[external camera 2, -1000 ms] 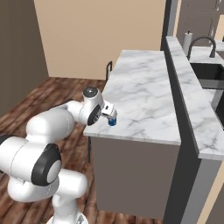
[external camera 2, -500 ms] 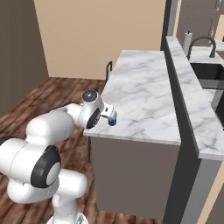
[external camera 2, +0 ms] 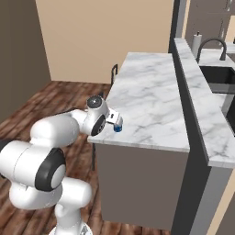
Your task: Four empty soda cans are scattered around the kitchen. Gather all the cans and cluster them next to the stove for recycling.
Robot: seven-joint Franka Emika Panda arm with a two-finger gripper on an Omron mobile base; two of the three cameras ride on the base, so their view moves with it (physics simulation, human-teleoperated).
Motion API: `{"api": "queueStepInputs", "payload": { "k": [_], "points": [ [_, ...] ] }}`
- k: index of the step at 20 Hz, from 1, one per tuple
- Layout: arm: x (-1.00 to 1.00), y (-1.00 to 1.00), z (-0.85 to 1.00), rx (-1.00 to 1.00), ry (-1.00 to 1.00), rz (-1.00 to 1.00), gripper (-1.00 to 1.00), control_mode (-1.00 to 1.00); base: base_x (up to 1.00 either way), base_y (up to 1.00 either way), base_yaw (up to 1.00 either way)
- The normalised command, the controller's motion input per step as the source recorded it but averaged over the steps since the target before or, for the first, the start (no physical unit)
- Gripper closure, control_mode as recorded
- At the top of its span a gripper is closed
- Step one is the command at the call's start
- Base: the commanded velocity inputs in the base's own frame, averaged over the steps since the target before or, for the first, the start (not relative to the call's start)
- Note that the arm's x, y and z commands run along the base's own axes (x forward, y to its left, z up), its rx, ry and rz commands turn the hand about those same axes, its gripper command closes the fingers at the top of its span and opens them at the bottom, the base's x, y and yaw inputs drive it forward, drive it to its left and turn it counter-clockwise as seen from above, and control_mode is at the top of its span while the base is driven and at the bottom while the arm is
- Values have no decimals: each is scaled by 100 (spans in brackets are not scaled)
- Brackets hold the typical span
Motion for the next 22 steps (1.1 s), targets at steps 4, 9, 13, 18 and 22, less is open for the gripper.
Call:
{"api": "queueStepInputs", "payload": {
  "k": [4, 9, 13, 18, 22],
  "points": [
    [4, 0, -1, 0, 0, 0, -100, -100, 0, 0, 0],
    [5, 0, -3, 0, 0, 0, -100, -100, 0, 0, 0],
    [4, 0, 0, 0, 0, 0, -100, -100, 0, 0, 0],
    [14, 0, -3, 0, 0, 0, -100, -100, 0, 0, 0],
    [15, 0, -5, 0, 0, 0, -100, -100, 0, 0, 0]
  ]
}}
